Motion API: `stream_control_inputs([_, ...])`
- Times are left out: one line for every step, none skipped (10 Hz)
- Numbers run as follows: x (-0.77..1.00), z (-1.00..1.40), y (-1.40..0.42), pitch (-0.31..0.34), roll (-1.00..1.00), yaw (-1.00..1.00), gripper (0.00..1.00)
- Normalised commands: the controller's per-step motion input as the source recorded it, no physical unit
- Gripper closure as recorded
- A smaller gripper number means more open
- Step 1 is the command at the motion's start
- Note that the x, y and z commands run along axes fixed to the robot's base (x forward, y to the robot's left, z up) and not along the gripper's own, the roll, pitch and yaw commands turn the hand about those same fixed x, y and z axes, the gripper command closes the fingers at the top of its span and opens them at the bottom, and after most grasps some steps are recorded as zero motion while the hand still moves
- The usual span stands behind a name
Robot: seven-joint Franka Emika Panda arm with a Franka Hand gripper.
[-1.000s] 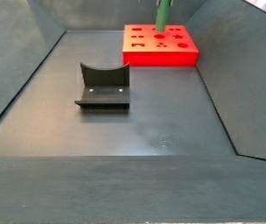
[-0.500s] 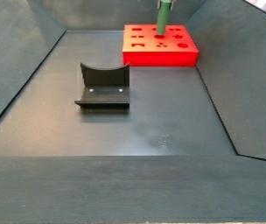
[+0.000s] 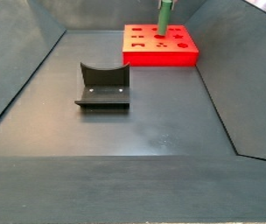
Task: Pick up the round object. Move up. Move to above the board. Insert the round object.
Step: Insert the round object.
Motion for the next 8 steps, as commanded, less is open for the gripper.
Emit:
stream_control_inputs([0.0, -0.1, 0.0, 0.0, 0.04, 0.0, 1.0])
stream_control_inputs([0.0, -0.17, 0.0, -0.013, 0.02, 0.01, 1.0])
stream_control_inputs([0.0, -0.17, 0.0, -0.013, 0.03, 0.01, 1.0])
stream_control_inputs([0.0, -0.16, 0.0, -0.027, 0.03, 0.0, 1.0])
stream_control_inputs([0.0, -0.13, 0.0, -0.019, 0.02, 0.0, 1.0])
stream_control_inputs([0.05, -0.13, 0.0, 0.0, 0.02, 0.05, 1.0])
stream_control_inputs([0.06, -0.1, 0.0, 0.0, 0.0, 0.03, 1.0])
stream_control_inputs([0.04, -0.1, 0.0, 0.0, 0.0, 0.02, 1.0])
